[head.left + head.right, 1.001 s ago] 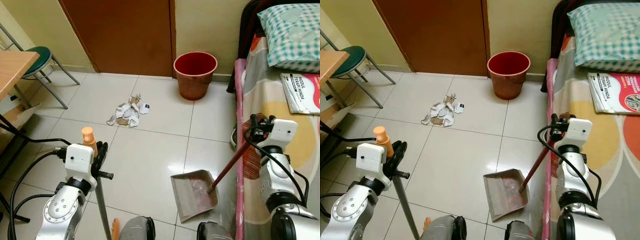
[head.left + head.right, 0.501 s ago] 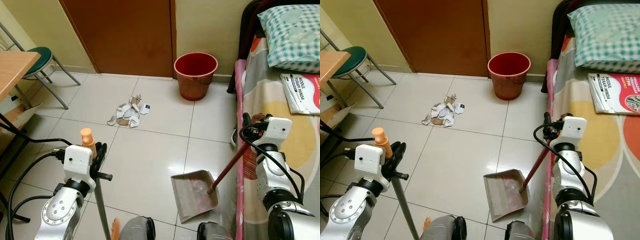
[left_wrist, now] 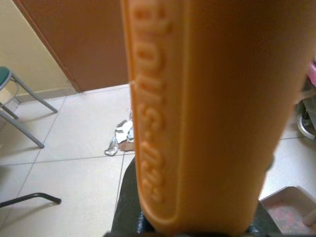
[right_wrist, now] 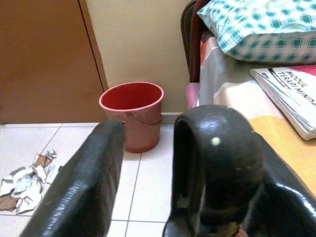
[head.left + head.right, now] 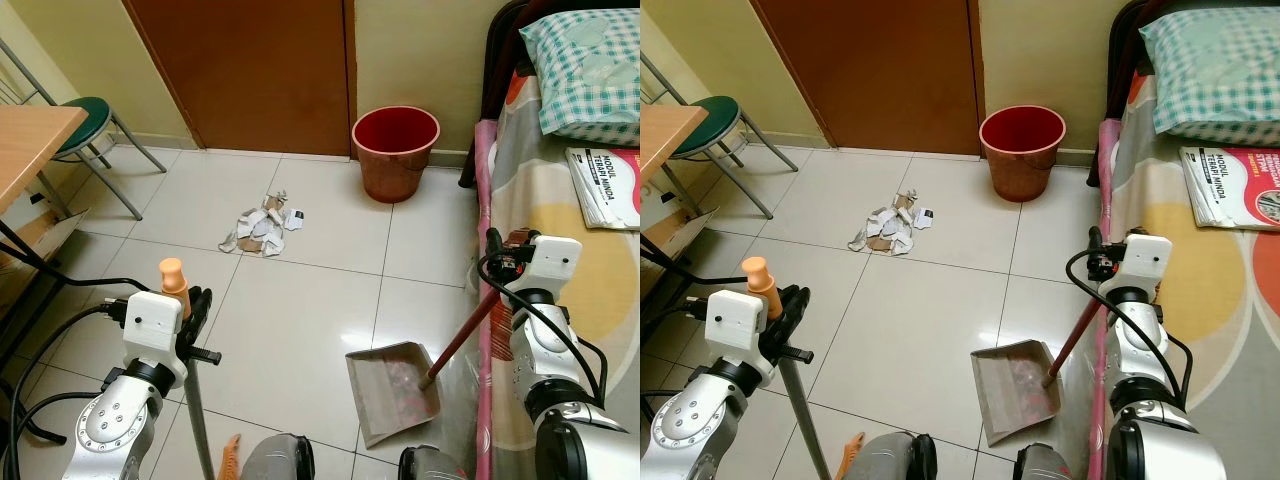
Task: Sweep floor
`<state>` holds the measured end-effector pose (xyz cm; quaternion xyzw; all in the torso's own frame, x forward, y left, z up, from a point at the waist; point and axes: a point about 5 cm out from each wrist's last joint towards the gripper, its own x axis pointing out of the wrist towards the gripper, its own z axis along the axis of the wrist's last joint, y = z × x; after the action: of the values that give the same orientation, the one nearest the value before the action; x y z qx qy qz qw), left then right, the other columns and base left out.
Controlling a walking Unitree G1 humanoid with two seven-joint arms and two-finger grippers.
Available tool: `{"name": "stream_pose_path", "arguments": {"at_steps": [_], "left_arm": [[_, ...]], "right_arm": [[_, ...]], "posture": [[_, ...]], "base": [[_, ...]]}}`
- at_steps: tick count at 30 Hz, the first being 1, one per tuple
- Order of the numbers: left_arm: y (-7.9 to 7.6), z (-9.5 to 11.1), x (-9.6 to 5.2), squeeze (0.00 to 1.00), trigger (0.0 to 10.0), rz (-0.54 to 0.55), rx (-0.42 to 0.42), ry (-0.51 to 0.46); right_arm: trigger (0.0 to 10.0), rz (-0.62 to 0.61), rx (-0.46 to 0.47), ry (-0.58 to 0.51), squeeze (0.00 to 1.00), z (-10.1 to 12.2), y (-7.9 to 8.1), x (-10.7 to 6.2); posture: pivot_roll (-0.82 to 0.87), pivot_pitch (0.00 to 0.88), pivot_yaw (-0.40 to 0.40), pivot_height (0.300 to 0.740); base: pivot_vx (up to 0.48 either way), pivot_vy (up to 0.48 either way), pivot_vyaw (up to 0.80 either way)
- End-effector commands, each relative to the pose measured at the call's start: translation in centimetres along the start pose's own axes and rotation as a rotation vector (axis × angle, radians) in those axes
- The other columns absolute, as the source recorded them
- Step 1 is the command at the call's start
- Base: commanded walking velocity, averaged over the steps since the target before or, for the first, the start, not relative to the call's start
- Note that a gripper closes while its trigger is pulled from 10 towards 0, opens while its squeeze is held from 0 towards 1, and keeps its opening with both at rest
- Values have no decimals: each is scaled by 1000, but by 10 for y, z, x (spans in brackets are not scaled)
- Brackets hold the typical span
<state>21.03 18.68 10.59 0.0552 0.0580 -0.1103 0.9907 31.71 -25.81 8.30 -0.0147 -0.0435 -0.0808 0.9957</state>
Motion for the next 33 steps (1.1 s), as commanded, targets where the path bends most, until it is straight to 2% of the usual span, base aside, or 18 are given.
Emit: {"name": "stream_pose_path", "arguments": {"at_steps": [1,18,33], "left_arm": [[7,2,-4,0,10000,20,30,5],[6,2,0,0,10000,22,24,-2],[1,2,4,0,10000,17,11,-12]], "right_arm": [[0,0,2,0,0,0,0,0],[0,-4,-9,-5,0,2,-2,1],[0,-30,-44,11,0,-2,-11,-5]], "posture": [[213,140,177,740],[195,128,167,740],[175,123,153,740]], "base": [[0,0,0],[0,0,0],[0,0,0]]}}
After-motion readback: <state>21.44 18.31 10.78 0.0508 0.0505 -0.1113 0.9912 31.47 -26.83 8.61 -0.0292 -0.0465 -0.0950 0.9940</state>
